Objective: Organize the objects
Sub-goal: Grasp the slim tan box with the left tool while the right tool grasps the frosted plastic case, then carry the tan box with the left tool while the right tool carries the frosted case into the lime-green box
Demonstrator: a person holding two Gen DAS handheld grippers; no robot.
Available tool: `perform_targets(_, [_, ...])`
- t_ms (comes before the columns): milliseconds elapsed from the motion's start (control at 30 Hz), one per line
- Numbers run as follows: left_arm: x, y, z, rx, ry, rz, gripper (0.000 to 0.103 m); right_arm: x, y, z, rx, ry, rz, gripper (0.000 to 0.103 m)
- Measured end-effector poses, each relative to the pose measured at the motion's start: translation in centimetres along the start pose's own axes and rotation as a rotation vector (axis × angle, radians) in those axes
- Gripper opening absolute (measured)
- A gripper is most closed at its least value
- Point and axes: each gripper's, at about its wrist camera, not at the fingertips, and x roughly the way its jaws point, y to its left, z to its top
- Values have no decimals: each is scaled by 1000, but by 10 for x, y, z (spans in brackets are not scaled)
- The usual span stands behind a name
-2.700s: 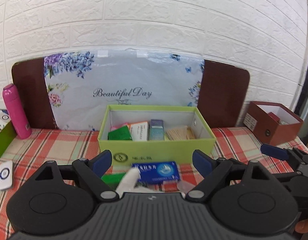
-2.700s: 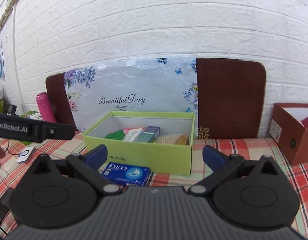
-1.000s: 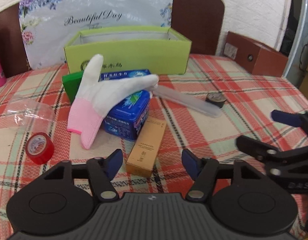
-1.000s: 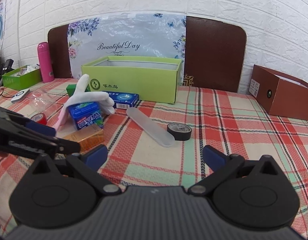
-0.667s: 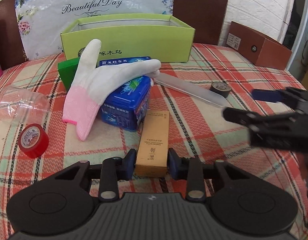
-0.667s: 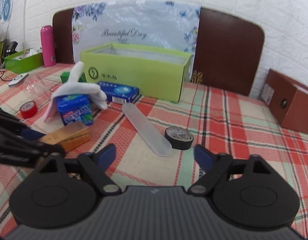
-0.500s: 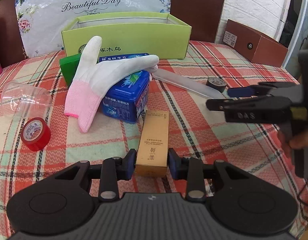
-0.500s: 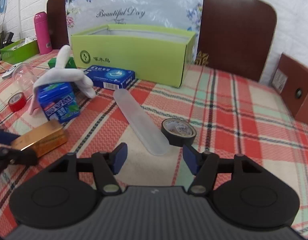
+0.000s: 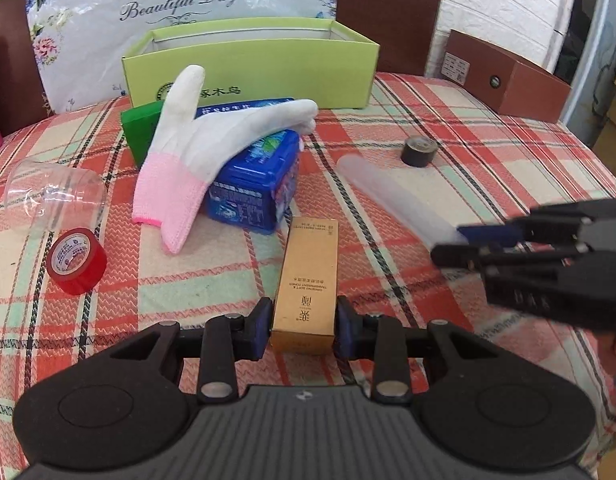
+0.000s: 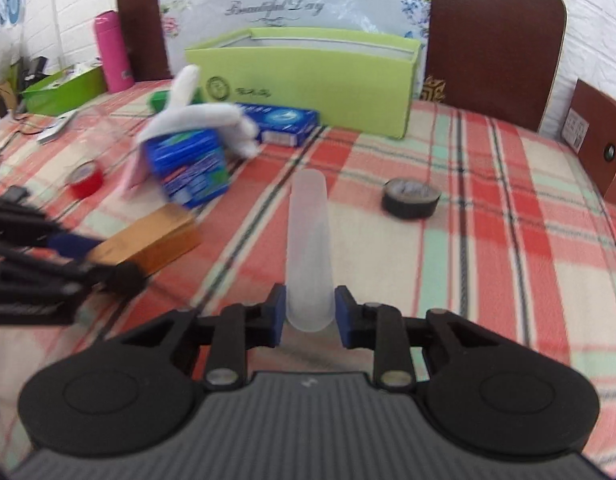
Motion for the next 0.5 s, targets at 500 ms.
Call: perform_targets(500, [-8, -13, -1, 25, -23, 59, 49, -21, 42, -11, -65, 4, 13, 38])
